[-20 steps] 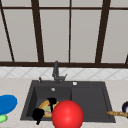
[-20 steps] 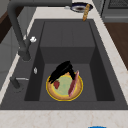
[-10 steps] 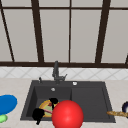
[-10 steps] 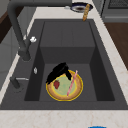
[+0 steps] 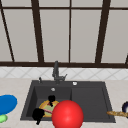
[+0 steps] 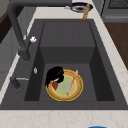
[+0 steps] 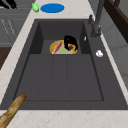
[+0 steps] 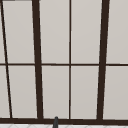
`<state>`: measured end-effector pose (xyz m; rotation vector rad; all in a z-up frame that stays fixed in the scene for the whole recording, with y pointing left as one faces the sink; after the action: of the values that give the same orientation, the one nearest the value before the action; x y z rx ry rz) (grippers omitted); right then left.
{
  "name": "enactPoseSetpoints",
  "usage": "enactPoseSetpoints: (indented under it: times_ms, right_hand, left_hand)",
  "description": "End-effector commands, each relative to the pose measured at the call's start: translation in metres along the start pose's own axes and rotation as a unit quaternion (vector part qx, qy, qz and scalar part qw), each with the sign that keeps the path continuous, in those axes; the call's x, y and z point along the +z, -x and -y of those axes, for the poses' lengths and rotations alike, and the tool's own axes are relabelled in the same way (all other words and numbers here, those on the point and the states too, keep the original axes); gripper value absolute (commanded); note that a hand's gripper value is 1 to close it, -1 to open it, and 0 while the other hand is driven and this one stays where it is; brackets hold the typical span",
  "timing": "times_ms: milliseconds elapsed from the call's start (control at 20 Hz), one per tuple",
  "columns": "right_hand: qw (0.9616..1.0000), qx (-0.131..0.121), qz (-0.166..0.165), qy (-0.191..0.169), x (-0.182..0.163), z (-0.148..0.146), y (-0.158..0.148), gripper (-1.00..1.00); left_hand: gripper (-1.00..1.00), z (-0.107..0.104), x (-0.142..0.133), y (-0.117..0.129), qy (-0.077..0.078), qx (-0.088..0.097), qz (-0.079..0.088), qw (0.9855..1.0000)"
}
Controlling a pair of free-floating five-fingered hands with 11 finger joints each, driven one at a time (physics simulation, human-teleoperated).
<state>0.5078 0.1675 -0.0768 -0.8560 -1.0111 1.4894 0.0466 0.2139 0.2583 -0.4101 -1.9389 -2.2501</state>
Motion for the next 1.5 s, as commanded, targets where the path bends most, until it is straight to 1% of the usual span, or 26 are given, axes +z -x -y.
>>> enactPoseSetpoints:
  times_ms: [0, 100, 200, 300, 450, 600, 650, 700, 750, 950, 1100, 1200, 1450]
  right_hand:
    - [0.9981, 0.051, -0.021, -0.029, -0.007, -0.008, -0.019, 1.0]
    - [0.9976, 0.059, -0.037, 0.0, -0.011, -0.007, -0.02, 1.0]
    - [0.9962, 0.072, -0.043, 0.025, -0.014, -0.007, -0.02, 1.0]
    - [0.9952, 0.08, -0.046, 0.032, -0.017, -0.006, -0.021, 1.0]
    - [0.9944, 0.086, -0.049, 0.039, -0.018, -0.002, -0.021, 1.0]
    - [0.9952, 0.072, -0.046, 0.048, -0.015, 0.008, -0.019, 1.0]
    - [0.9958, 0.061, -0.044, 0.052, -0.014, 0.012, -0.019, 1.0]
    - [0.9963, 0.055, -0.038, 0.054, -0.012, 0.013, -0.012, 1.0]
    - [0.9958, 0.05, -0.037, 0.067, -0.006, 0.019, -0.008, 1.0]
    - [0.9964, 0.044, -0.034, 0.065, -0.002, 0.022, -0.002, 1.0]
    - [0.9958, 0.04, -0.033, 0.075, 0.01, 0.025, 0.008, 1.0]
    - [0.9961, 0.035, -0.031, 0.075, 0.016, 0.028, 0.015, 1.0]
    - [0.9961, 0.033, -0.03, 0.076, 0.03, 0.034, 0.03, 1.0]
  left_hand:
    - [0.0, 0.0, 0.0, 0.0, 0.0, 0.0, 0.0, 1.0]
    - [0.0, 0.0, 0.0, 0.0, 0.0, 0.0, 0.0, 1.0]
    - [0.0, 0.0, 0.0, 0.0, 0.0, 0.0, 0.0, 1.0]
    - [0.0, 0.0, 0.0, 0.0, 0.0, 0.0, 0.0, 1.0]
    - [0.0, 0.0, 0.0, 0.0, 0.0, 0.0, 0.0, 1.0]
    - [0.0, 0.0, 0.0, 0.0, 0.0, 0.0, 0.0, 1.0]
    - [0.0, 0.0, 0.0, 0.0, 0.0, 0.0, 0.0, 1.0]
    - [0.0, 0.0, 0.0, 0.0, 0.0, 0.0, 0.0, 1.0]
    - [0.0, 0.0, 0.0, 0.0, 0.0, 0.0, 0.0, 1.0]
    - [0.0, 0.0, 0.0, 0.0, 0.0, 0.0, 0.0, 1.0]
    - [0.0, 0.0, 0.0, 0.0, 0.0, 0.0, 0.0, 1.0]
    - [0.0, 0.0, 0.0, 0.0, 0.0, 0.0, 0.0, 1.0]
    - [0.0, 0.0, 0.0, 0.0, 0.0, 0.0, 0.0, 1.0]
